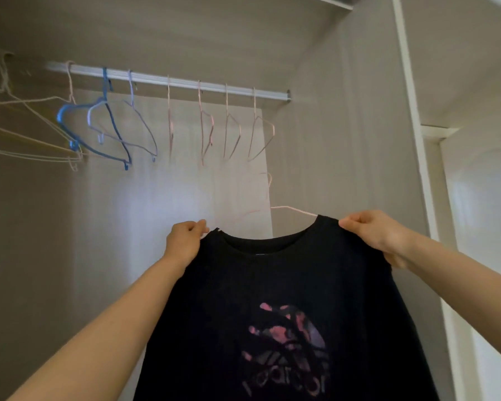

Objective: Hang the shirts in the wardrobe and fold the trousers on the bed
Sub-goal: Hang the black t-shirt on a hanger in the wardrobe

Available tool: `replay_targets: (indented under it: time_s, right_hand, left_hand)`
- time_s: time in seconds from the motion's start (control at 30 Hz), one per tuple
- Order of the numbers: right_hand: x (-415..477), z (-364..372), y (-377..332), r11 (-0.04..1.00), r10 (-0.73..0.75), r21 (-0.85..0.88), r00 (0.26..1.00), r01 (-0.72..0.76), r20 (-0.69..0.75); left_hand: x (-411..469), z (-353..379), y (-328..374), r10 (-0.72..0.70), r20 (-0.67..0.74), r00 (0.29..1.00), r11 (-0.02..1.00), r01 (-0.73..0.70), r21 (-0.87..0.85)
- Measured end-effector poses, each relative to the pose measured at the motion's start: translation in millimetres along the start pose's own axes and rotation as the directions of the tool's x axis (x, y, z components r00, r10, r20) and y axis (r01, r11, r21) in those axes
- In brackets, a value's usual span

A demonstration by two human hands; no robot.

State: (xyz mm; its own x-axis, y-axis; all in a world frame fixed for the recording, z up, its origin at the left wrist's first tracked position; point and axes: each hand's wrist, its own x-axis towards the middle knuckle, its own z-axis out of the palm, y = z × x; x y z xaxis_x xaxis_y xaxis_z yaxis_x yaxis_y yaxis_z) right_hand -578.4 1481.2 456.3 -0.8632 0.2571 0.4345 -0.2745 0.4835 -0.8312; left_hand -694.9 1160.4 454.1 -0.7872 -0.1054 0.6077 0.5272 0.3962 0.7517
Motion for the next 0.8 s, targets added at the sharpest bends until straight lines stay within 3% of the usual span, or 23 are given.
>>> replay_targets:
  time_s: [0.07, 0.2, 0.5, 0.63, 0.8]
  right_hand:
    - [1.5, -1.1, -1.2, 1.000, 0.010, -0.018, 0.994, -0.013, -0.109]
    - [7.0, 0.9, -6.6, 0.999, -0.003, -0.041, 0.968, -0.008, -0.251]
    - [24.6, 23.8, -53.1, 0.997, 0.021, 0.083, 0.954, 0.004, -0.299]
    - [36.2, 30.5, -72.1, 0.990, 0.051, 0.139, 0.949, -0.008, -0.311]
    - [71.2, 33.1, -86.0, 0.973, -0.019, 0.210, 0.941, 0.095, -0.337]
  left_hand:
    - [-9.6, 20.6, 12.1, 0.025, 0.116, 0.993, 0.994, -0.012, -0.109]
    - [-31.9, 56.7, 35.5, 0.102, 0.309, 0.946, 0.986, -0.055, -0.156]
    - [-67.5, 97.9, 51.6, 0.184, 0.578, 0.795, 0.983, -0.135, -0.128]
    - [-90.9, 127.6, 60.7, 0.178, 0.574, 0.799, 0.984, -0.143, -0.105]
    - [-79.8, 184.3, 64.3, 0.171, 0.433, 0.885, 0.977, -0.211, 0.045]
